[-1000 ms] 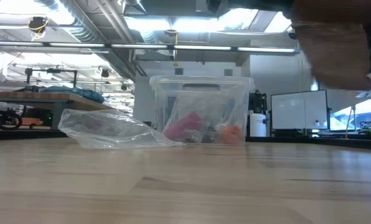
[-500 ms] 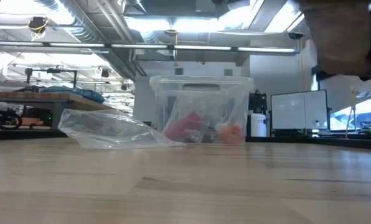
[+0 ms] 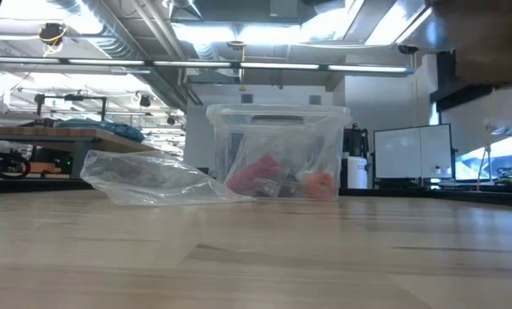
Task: Roll bandage
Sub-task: Roll the brown bandage
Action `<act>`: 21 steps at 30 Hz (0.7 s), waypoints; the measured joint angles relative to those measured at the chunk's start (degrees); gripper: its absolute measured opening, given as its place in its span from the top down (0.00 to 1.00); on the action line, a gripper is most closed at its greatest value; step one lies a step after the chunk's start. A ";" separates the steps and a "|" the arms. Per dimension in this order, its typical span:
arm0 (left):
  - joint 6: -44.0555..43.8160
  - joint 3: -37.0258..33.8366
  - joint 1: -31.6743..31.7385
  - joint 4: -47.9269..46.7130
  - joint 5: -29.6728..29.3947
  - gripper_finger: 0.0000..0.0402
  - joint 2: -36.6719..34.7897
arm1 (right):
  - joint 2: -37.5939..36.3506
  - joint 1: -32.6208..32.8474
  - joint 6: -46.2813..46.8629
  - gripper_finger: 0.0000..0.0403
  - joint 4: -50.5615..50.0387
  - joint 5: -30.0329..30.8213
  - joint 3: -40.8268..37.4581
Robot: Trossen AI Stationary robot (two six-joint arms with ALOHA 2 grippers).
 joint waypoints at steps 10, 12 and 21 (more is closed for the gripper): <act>0.37 0.00 -0.44 6.62 0.07 1.00 0.02 | 0.32 -0.02 -1.82 0.96 -3.00 0.38 0.01; 0.39 0.00 -0.46 7.56 0.28 1.00 0.02 | 0.97 -0.02 -1.16 0.97 -3.68 1.27 0.01; -0.90 0.00 -0.42 12.21 3.47 1.00 0.08 | 3.97 -0.07 -3.23 0.98 1.84 1.77 0.01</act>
